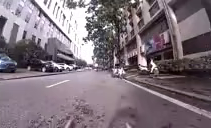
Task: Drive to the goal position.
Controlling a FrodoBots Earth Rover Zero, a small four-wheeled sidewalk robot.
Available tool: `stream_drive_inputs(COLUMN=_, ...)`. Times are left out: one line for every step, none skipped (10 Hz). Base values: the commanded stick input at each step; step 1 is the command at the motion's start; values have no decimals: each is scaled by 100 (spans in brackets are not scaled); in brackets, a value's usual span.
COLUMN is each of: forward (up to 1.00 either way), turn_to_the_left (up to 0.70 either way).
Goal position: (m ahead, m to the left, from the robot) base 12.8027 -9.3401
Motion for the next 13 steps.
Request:
stream_drive_inputs(forward=70, turn_to_the_left=0)
stream_drive_inputs(forward=70, turn_to_the_left=0)
stream_drive_inputs(forward=70, turn_to_the_left=0)
stream_drive_inputs(forward=70, turn_to_the_left=0)
stream_drive_inputs(forward=70, turn_to_the_left=0)
stream_drive_inputs(forward=70, turn_to_the_left=0)
stream_drive_inputs(forward=70, turn_to_the_left=0)
stream_drive_inputs(forward=70, turn_to_the_left=0)
stream_drive_inputs(forward=70, turn_to_the_left=0)
stream_drive_inputs(forward=70, turn_to_the_left=0)
stream_drive_inputs(forward=70, turn_to_the_left=0)
stream_drive_inputs(forward=70, turn_to_the_left=0)
stream_drive_inputs(forward=70, turn_to_the_left=0)
